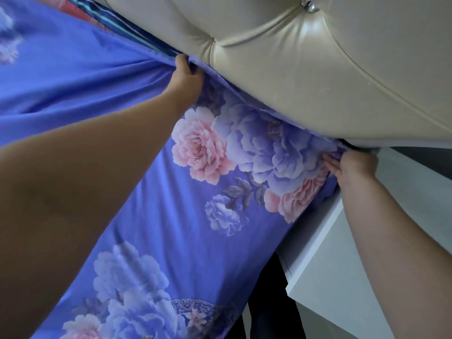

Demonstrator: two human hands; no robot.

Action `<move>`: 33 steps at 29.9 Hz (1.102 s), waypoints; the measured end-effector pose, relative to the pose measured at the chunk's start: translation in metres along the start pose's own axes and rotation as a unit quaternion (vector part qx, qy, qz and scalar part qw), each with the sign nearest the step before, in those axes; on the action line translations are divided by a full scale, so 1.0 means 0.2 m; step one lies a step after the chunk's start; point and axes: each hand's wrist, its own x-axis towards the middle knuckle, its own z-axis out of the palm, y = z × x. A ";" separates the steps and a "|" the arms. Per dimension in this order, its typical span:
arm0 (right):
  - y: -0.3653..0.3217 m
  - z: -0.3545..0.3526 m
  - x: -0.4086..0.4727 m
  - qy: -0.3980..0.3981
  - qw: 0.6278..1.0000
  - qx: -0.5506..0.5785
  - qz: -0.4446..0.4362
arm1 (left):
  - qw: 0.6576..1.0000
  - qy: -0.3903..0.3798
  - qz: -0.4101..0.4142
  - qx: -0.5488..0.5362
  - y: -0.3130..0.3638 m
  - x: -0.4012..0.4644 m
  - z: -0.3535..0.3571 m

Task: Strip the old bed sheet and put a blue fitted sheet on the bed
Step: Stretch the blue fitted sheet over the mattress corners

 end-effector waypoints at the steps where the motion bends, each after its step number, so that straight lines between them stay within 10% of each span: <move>1: 0.02 0.01 0.02 0.014 1.000 0.016 -0.022 | 0.999 -0.026 0.008 0.030 0.01 0.00 0.01; 5: 0.12 0.07 -0.01 0.057 0.970 -0.133 -0.194 | 0.994 -0.055 0.032 0.091 -0.02 0.02 0.00; 10: 0.42 0.10 -0.33 -0.039 0.688 -0.423 -0.588 | 0.954 0.126 0.223 0.158 -0.22 -0.19 0.15; 13: 0.48 0.14 -0.34 -0.127 0.584 -0.565 -0.568 | 0.849 -0.009 0.355 0.390 -0.29 -0.24 0.22; 21: 0.22 0.14 0.03 0.001 0.867 -0.404 -0.291 | 0.889 0.004 0.196 0.413 -0.15 -0.03 0.20; 23: 0.26 0.13 -0.04 0.057 0.856 -0.402 -0.319 | 0.914 0.064 0.183 0.357 -0.30 -0.24 0.21; 28: 0.68 0.19 -0.51 -0.085 0.610 -0.510 -0.600 | 0.951 0.064 0.025 0.302 -0.90 -0.88 0.12; 33: 1.17 0.21 -0.91 -0.291 0.426 -0.649 -0.559 | 0.954 0.040 -0.137 0.262 -1.43 -1.34 -0.08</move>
